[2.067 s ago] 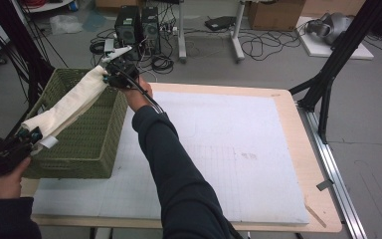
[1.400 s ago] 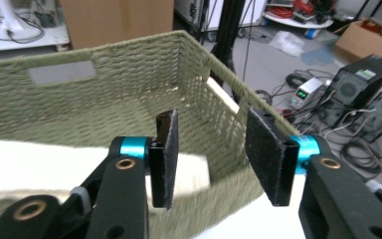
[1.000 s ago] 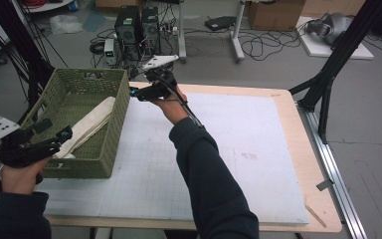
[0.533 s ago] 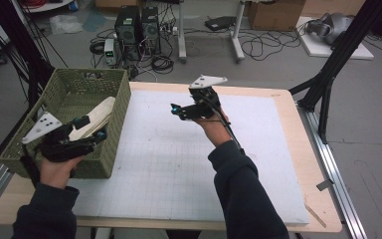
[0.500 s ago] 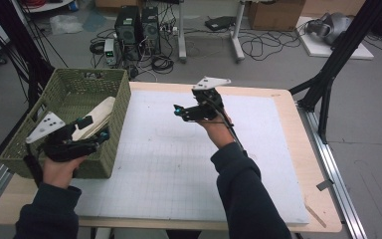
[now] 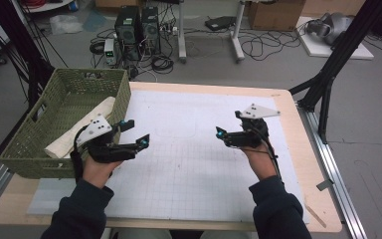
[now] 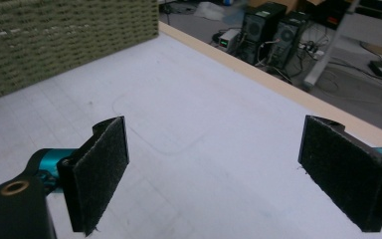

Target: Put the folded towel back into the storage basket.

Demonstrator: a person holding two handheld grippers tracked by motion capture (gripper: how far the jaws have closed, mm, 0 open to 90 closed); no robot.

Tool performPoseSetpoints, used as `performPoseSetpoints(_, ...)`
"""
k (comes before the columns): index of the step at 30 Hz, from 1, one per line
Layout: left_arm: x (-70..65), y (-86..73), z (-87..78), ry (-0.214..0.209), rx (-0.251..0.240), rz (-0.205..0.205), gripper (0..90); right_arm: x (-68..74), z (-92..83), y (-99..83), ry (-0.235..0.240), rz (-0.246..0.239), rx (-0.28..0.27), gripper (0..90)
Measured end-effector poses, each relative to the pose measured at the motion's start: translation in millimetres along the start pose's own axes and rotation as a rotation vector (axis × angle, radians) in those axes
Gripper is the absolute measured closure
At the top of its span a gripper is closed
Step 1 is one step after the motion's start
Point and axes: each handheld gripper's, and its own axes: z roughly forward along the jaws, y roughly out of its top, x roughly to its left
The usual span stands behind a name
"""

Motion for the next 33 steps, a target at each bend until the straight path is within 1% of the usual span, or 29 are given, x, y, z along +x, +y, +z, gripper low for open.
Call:
performPoseSetpoints(4,-7.3,-4.0,13.2,-0.024,0.013,0.007,24.5,-5.1,-18.1,-21.4,-0.035,0.025,-0.001,11.7)
performPoseSetpoints(6,-10.7,-8.3,19.1,-0.030,0.019,0.006,24.5,-6.2,-25.8,-30.9,-0.049,0.037,0.014,11.6)
performPoseSetpoints(8,-13.8,-13.6,24.1,-0.035,0.022,0.007,24.6,-6.6,-33.4,-39.5,-0.059,0.052,0.001,11.6)
performPoseSetpoints(10,-15.7,-18.9,28.6,-0.035,0.027,0.002,24.9,-6.6,-40.7,-46.9,-0.079,0.054,-0.002,11.6)
performPoseSetpoints(12,-16.4,-24.2,32.8,-0.041,0.036,-0.002,24.9,-7.2,-46.2,-54.0,-0.098,0.054,0.006,11.6)
performPoseSetpoints(14,-16.9,-29.7,36.7,-0.029,0.050,0.020,25.0,-9.7,-50.2,-61.3,-0.110,0.067,0.005,11.6)
performPoseSetpoints(18,-14.9,-41.0,42.0,-0.032,0.060,0.010,25.0,-13.0,-53.8,-73.8,-0.135,0.071,0.004,11.1)
performPoseSetpoints(20,-13.8,-44.9,46.4,-0.027,0.088,0.015,24.9,-13.1,-52.7,-79.1,-0.141,0.070,0.008,11.1)
performPoseSetpoints(22,-14.3,-45.7,46.9,-0.023,0.087,0.020,25.0,-12.6,-51.5,-84.0,-0.141,0.071,0.007,11.1)
performPoseSetpoints(23,-15.2,-46.9,45.9,-0.017,0.075,0.020,25.2,-11.8,-51.0,-86.5,-0.137,0.073,0.010,11.1)
performPoseSetpoints(25,-16.0,-52.1,44.1,-0.006,0.069,0.020,25.8,-10.3,-50.0,-91.1,-0.135,0.080,0.017,11.1)
performPoseSetpoints(26,-16.1,-55.3,43.6,0.000,0.077,0.023,25.7,-9.7,-49.7,-92.7,-0.132,0.079,0.022,11.1)
performPoseSetpoints(28,-15.8,-60.1,42.5,0.004,0.075,0.025,25.6,-8.2,-50.4,-93.1,-0.128,0.068,0.030,11.1)
performPoseSetpoints(30,-15.3,-63.0,41.0,0.007,0.072,0.028,25.4,-6.7,-51.7,-92.7,-0.128,0.062,0.020,11.1)
performPoseSetpoints(33,-14.4,-67.6,39.4,0.012,0.073,0.024,25.5,-5.1,-52.4,-92.7,-0.129,0.064,0.025,11.1)
